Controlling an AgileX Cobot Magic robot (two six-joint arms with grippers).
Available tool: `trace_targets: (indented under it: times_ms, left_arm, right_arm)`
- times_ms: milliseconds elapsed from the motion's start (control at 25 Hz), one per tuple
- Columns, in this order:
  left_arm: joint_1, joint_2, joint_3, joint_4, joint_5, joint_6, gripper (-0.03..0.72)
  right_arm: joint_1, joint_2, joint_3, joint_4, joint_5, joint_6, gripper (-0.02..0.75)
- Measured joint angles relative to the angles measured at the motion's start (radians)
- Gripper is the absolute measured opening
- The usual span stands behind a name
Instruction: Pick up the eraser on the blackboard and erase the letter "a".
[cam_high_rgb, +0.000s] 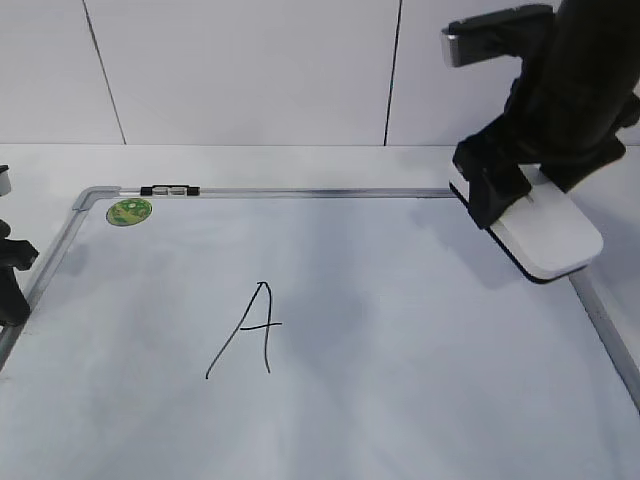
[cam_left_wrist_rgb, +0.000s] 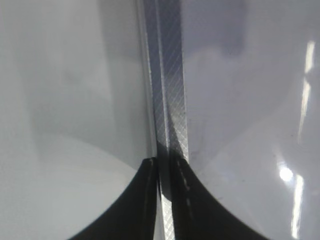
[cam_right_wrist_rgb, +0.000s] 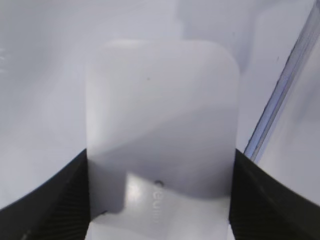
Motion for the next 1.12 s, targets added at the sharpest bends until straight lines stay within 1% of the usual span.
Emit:
trace_targets:
  times_ms: [160,320,520,640,800,1120]
  left_arm:
    - [0.000,0.000,0.000,0.000,0.002,0.000,0.052]
    - [0.000,0.000,0.000,0.000,0.002,0.000,0.053]
    - [0.000,0.000,0.000,0.000,0.002,0.000,0.054]
    - [0.000,0.000,0.000,0.000,0.004,0.000,0.056]
    - [0.000,0.000,0.000,0.000,0.004,0.000,0.057]
    - [0.000,0.000,0.000,-0.001,0.004,0.000,0.062]
  right_arm:
    - [-0.050,0.000,0.122,-0.002,-0.044,0.034,0.553]
    - [-0.127,0.000,0.238,-0.002,-0.134,0.056,0.553]
    - [-0.226,0.000,0.335,0.018,-0.253,0.060,0.553]
    - [-0.266,0.000,0.362,0.040,-0.319,0.060,0.553]
    - [-0.281,0.030,0.365,0.065,-0.368,0.060,0.553]
    - [-0.282,0.117,0.367,0.106,-0.399,0.060,0.558]
